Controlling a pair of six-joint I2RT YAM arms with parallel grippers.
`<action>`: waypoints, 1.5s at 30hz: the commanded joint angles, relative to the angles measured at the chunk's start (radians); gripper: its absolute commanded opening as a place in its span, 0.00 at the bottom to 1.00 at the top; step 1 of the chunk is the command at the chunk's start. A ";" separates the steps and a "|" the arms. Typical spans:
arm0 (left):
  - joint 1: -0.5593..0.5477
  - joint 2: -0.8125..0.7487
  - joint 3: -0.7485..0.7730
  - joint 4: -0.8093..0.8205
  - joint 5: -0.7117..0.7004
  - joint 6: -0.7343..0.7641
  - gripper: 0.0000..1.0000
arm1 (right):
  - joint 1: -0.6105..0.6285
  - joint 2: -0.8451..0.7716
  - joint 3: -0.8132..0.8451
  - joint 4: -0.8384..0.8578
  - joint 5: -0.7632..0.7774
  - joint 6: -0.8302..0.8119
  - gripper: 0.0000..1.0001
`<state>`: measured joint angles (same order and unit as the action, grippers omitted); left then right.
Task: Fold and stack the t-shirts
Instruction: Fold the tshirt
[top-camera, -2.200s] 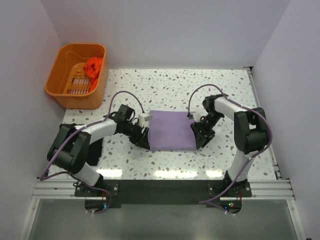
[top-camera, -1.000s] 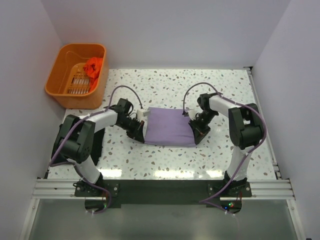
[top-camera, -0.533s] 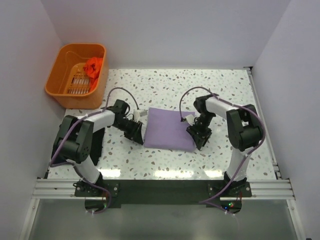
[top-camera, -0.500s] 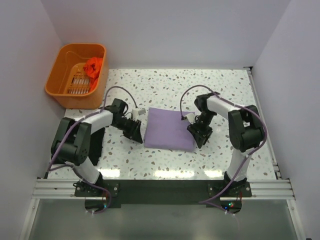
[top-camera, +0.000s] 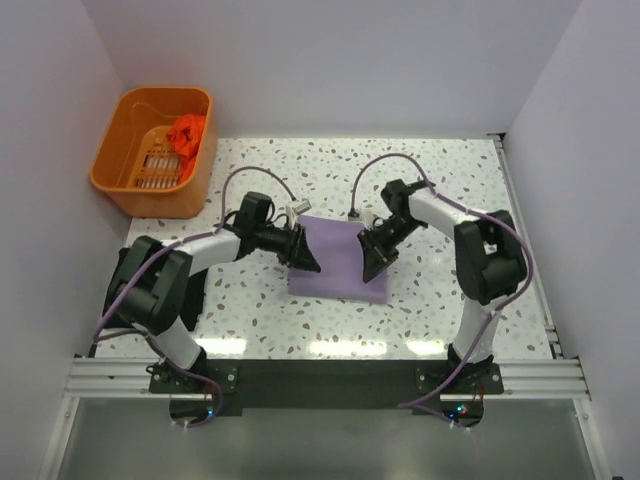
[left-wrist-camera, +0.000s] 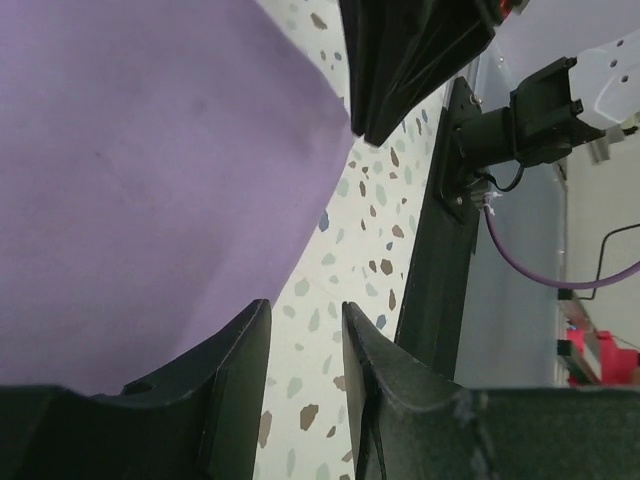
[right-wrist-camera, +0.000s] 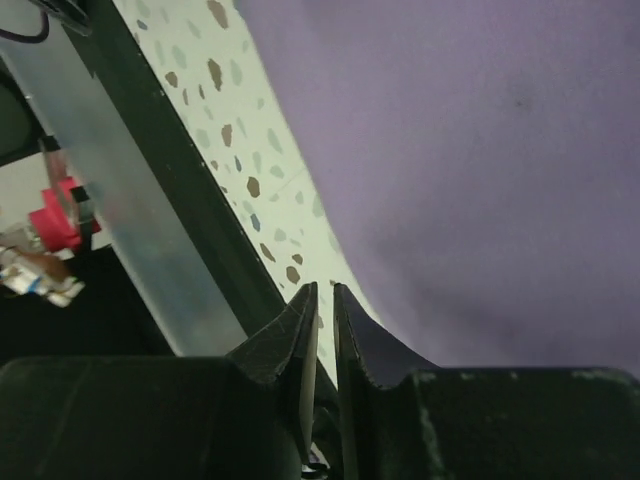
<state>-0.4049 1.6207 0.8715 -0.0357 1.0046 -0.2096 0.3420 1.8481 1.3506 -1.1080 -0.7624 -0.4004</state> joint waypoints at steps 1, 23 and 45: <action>-0.003 0.108 -0.048 0.209 0.028 -0.175 0.39 | 0.011 0.109 -0.071 0.115 -0.117 0.064 0.15; 0.084 0.459 0.406 0.284 0.007 -0.260 0.39 | -0.143 0.370 0.401 0.200 -0.054 0.178 0.17; 0.235 -0.013 0.235 -0.072 -0.211 0.021 0.57 | -0.031 0.219 0.508 0.229 0.222 0.046 0.40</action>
<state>-0.1867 1.7973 1.1648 0.0025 0.8967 -0.2684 0.1886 2.2814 1.9488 -0.8997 -0.6376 -0.3347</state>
